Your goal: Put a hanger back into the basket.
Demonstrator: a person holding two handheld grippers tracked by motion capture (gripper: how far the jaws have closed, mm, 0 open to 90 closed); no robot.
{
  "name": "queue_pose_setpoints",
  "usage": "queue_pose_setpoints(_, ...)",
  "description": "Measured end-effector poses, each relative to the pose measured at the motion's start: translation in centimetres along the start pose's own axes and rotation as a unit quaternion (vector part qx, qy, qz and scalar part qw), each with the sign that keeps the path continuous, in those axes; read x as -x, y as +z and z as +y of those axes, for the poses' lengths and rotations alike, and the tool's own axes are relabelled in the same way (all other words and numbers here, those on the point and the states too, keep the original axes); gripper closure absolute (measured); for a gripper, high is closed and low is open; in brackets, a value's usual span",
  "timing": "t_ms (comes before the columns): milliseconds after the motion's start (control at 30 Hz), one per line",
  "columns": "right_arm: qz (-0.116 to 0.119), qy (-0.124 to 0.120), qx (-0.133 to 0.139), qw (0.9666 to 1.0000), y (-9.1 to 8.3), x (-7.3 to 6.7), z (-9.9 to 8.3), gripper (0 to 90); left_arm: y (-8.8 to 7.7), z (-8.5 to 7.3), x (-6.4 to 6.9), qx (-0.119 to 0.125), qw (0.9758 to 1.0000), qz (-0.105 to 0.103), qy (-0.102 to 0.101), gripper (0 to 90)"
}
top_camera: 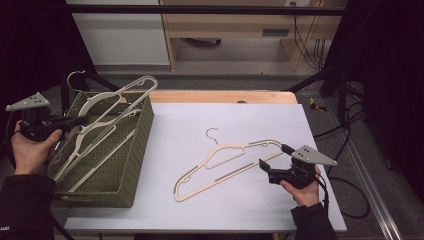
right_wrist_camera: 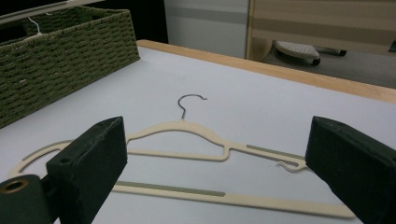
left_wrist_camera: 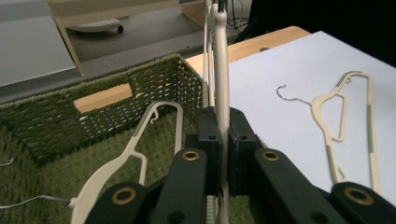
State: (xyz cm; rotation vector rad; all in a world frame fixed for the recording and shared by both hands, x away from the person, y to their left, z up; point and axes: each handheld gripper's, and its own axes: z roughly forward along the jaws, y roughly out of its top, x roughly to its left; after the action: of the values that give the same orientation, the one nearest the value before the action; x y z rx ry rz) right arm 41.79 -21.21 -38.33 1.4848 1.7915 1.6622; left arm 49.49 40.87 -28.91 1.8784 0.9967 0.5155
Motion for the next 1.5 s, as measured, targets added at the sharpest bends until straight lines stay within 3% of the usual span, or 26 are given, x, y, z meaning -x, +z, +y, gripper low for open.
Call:
queue_pose_setpoints(300, -0.001, 0.001, 0.000, 1.0000, 0.0, 0.0, 0.0, 6.2, -0.6, -1.5, -1.9, -0.001, 0.9999, 0.008, -0.008, 85.9)
queue_pose_setpoints(467, -0.001, -0.002, -0.002, 1.0000, 0.1, 0.0, -0.1, 6.2, -0.5, -2.6, -2.6, -0.025, 0.9994, 0.017, -0.014, 85.9)
queue_pose_setpoints(600, 0.000, -0.005, -0.003, 1.0000, 0.1, 0.0, -0.1, 6.3, -0.2, -3.2, -2.9, -0.036, 0.9990, 0.012, -0.024, 85.9)
queue_pose_setpoints(733, -0.001, -0.001, -0.002, 1.0000, 0.1, -0.1, -0.1, 6.3, 1.0, -4.2, -2.7, -0.064, 0.9971, 0.008, -0.040, 85.9)
queue_pose_setpoints(900, -0.001, -0.002, -0.002, 1.0000, 0.1, -0.1, -0.1, 6.4, 1.9, -5.2, -2.5, -0.075, 0.9957, 0.005, -0.054, 85.9)
queue_pose_setpoints(1233, 0.001, -0.004, -0.002, 1.0000, 0.1, -0.1, -0.1, 6.6, 3.4, -7.0, -3.1, -0.093, 0.9908, -0.003, -0.098, 84.5)
queue_pose_setpoints(1333, 0.000, -0.001, -0.001, 1.0000, 0.1, -0.2, -0.1, 6.6, 3.4, -7.4, -3.5, -0.096, 0.9888, 0.010, -0.113, 84.1)
queue_pose_setpoints(1400, 0.001, -0.005, -0.001, 1.0000, 0.1, -0.2, -0.1, 6.6, 3.5, -7.6, -3.6, -0.101, 0.9876, 0.032, -0.116, 83.7)
queue_pose_setpoints(1433, 0.001, -0.005, -0.002, 1.0000, 0.1, -0.2, -0.1, 6.6, 3.5, -7.6, -3.7, -0.107, 0.9863, 0.039, -0.119, 83.5)
queue_pose_setpoints(1467, 0.001, -0.003, -0.001, 1.0000, 0.1, -0.2, -0.1, 6.7, 3.7, -7.6, -3.8, -0.128, 0.9819, 0.068, -0.121, 82.4)
queue_pose_setpoints(1500, 0.001, -0.003, -0.001, 1.0000, 0.1, -0.2, -0.1, 6.7, 3.7, -7.6, -3.8, -0.128, 0.9819, 0.068, -0.121, 80.8)
